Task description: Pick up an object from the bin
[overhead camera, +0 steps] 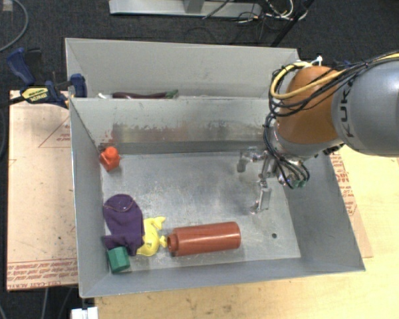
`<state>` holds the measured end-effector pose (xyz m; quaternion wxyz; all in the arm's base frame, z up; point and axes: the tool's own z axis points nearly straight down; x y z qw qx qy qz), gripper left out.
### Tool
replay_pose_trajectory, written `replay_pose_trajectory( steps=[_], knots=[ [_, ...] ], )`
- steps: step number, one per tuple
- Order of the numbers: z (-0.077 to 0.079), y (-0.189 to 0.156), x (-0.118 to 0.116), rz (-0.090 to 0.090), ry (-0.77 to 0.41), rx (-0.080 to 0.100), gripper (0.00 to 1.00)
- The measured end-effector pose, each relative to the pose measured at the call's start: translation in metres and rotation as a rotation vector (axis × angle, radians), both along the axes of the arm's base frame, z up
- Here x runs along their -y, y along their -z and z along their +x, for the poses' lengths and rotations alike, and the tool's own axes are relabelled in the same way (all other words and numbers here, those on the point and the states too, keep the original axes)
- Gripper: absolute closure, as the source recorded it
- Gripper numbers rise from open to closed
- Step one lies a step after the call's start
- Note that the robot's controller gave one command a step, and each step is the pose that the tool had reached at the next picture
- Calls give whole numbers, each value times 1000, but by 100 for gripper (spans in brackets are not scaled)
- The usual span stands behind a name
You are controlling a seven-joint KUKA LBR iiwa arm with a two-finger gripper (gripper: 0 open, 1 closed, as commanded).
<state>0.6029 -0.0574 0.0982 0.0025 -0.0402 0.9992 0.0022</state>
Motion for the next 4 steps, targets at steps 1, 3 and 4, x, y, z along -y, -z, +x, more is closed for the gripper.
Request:
replay_pose_trajectory(
  steps=[1, 3, 4],
  knots=[
    [-4, 14, -13, -6, 19, -3, 0],
    [-60, 25, -79, -5, -103, -2, 0],
    [-95, 27, -84, -1, -109, 5, 0]
  ],
)
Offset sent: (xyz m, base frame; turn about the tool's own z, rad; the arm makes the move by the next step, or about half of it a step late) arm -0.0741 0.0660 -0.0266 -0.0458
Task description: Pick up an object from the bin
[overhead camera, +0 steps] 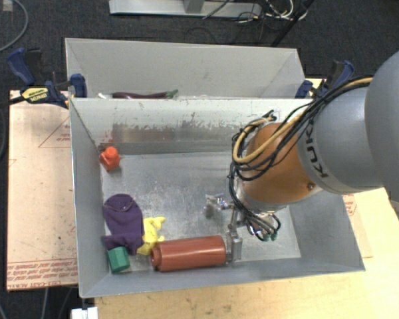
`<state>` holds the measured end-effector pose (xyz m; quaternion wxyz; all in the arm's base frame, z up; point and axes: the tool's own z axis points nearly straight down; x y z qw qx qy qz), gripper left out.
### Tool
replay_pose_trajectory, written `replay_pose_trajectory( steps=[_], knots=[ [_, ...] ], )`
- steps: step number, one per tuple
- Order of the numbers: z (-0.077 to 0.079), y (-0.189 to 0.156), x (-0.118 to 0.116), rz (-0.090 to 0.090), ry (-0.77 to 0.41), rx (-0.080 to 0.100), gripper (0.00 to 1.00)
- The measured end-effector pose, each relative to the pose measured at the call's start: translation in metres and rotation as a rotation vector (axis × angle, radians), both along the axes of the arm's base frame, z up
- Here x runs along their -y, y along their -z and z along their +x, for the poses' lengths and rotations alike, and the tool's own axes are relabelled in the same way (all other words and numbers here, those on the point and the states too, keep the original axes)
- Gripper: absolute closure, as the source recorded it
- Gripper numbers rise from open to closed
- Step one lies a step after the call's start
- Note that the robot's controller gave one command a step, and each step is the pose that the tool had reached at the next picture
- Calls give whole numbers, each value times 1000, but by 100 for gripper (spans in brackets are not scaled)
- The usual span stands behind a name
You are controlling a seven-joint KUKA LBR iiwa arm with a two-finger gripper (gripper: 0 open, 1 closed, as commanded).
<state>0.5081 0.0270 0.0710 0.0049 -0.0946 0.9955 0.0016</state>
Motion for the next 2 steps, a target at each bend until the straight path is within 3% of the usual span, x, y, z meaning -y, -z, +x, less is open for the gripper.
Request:
replay_pose_trajectory(
  steps=[1, 2],
  knots=[
    [3, -2, -80, -4, -97, -6, 100],
    [3, -2, -80, -4, -97, -6, 0]
  ],
)
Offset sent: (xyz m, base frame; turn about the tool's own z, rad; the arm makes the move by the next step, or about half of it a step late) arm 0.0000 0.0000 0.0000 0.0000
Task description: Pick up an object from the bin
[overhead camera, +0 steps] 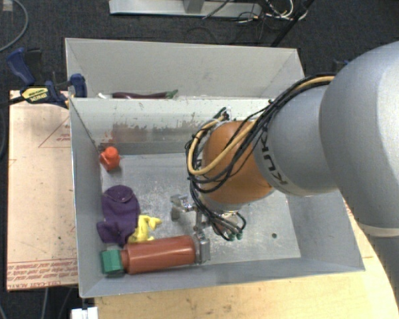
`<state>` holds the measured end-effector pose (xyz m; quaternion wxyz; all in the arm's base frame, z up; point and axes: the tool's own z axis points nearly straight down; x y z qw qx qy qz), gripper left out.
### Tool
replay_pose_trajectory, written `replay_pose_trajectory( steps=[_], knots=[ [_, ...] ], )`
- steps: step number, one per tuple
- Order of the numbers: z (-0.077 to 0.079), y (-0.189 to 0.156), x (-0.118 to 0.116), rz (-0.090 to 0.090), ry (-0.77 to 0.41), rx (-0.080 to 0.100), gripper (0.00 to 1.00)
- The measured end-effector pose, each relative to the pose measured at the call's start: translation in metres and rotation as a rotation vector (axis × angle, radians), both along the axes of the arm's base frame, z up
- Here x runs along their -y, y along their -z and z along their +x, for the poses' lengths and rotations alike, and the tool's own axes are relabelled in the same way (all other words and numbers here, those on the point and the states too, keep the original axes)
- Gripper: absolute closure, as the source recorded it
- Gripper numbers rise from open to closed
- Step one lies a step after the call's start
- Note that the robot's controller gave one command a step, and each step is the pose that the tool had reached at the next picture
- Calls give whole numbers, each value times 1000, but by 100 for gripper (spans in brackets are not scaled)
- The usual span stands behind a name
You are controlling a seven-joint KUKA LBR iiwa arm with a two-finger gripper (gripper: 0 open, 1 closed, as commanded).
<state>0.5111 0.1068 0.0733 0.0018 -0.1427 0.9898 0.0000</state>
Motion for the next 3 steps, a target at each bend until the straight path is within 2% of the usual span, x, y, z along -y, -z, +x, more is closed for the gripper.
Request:
replay_pose_trajectory(
  steps=[1, 2, 3],
  knots=[
    [0, 0, 1, -1, 0, 0, 100],
    [0, 0, 0, 0, 0, 0, 0],
    [0, 0, 0, -1, 0, 0, 100]
  ],
)
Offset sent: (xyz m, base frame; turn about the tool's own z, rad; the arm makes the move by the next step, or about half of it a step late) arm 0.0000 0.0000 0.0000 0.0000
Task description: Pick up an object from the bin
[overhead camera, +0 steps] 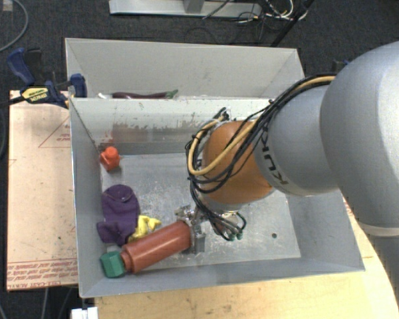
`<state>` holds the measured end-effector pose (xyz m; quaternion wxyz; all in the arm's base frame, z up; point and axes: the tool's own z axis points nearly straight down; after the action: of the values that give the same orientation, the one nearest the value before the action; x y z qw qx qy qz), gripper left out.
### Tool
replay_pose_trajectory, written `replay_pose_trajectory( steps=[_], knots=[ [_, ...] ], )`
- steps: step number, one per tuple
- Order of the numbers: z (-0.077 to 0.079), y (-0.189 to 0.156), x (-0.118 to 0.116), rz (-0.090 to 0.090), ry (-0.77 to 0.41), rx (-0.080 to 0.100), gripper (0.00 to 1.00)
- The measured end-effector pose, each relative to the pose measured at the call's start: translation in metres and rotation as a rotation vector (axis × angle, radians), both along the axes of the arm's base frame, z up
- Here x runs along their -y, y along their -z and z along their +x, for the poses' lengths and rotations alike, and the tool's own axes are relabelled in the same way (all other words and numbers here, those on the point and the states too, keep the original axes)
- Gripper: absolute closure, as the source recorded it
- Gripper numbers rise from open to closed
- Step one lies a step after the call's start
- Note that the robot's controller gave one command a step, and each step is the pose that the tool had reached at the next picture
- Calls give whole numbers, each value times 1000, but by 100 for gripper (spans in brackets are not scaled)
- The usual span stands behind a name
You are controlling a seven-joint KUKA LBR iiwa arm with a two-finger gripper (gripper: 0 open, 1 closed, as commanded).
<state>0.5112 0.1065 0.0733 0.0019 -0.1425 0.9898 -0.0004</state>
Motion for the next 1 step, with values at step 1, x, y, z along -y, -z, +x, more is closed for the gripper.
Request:
replay_pose_trajectory(
  steps=[1],
  knots=[
    [0, 0, 0, 0, 0, 0, 100]
  ],
)
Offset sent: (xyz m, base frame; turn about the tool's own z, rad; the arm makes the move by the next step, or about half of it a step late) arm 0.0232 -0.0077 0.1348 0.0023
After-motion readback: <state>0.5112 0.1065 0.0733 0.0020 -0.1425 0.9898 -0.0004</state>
